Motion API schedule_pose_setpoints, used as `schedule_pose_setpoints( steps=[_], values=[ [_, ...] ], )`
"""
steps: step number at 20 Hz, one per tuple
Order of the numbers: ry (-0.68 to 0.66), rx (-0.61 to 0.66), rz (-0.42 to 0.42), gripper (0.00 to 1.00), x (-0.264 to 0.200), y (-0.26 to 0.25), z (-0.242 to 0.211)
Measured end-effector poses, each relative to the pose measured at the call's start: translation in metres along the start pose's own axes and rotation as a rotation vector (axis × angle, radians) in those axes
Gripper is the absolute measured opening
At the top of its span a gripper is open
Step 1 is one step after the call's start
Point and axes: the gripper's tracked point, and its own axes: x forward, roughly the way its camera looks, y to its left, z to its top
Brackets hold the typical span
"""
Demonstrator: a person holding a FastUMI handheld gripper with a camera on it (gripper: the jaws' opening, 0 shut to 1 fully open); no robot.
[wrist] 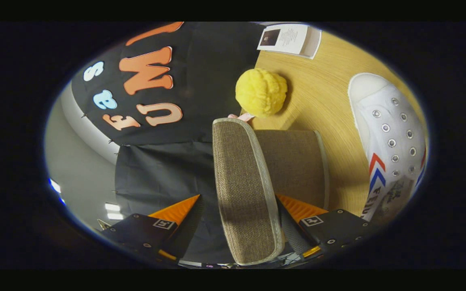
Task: Open the storage box then place both shoes into the box .Put the left shoe in first, then the right shoe, with the right side of both shoes facing outward in a uniform manner.
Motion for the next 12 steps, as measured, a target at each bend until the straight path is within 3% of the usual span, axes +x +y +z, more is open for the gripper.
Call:
schedule_pose_setpoints(
  steps=[6,12],
  values=[
    [-0.066,-0.023,0.055,0.94,-0.019,0.037,-0.002],
    [-0.147,-0.074,0.112,0.71,-0.027,0.088,-0.008]
  ],
)
